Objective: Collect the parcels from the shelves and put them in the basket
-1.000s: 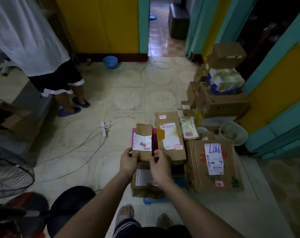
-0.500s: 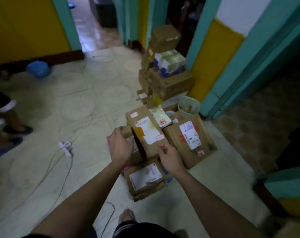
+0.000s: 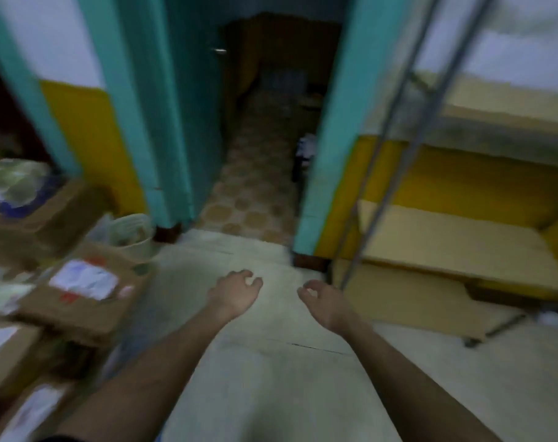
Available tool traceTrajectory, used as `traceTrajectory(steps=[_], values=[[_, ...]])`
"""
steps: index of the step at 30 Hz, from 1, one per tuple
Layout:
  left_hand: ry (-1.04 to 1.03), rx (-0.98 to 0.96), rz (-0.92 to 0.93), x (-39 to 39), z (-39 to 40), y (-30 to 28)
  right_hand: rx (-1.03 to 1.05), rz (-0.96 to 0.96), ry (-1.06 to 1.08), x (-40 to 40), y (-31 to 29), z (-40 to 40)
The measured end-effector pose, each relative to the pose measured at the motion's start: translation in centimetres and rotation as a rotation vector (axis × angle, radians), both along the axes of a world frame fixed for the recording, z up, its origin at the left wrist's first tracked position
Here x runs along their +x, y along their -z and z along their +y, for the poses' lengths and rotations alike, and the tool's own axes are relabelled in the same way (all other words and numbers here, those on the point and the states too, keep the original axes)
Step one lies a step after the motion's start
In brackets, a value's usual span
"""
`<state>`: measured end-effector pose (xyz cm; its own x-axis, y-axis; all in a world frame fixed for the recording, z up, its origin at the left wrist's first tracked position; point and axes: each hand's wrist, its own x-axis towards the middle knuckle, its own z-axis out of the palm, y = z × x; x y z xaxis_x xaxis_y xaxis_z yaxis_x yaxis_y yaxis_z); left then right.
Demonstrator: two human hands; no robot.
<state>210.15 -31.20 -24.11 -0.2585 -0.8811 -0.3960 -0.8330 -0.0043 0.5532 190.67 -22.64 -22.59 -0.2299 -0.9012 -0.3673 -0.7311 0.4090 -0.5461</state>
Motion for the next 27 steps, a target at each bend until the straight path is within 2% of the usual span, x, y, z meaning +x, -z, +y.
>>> traceTrajectory(steps=[6, 13, 15, 21, 27], values=[[0.599, 0.004, -0.043, -28.6, 7.9, -3.7, 0.058, 0.067, 0.447, -23.5, -4.3, 16.1], [1.051, -0.172, 0.056, -54.0, 20.1, -11.1, 0.017, 0.151, 0.8, -42.2, -8.8, 29.7], [1.154, -0.197, 0.047, -60.1, 23.3, -11.9, 0.017, 0.149, 0.878, -46.6, -9.0, 33.0], [1.33, -0.191, 0.016, -77.4, 30.6, -9.4, 0.074, 0.16, 1.102, -59.6, -7.6, 41.5], [1.569, -0.171, 0.009, -93.8, 37.7, -9.0, 0.15, 0.08, 1.371, -70.8, -7.6, 49.9]])
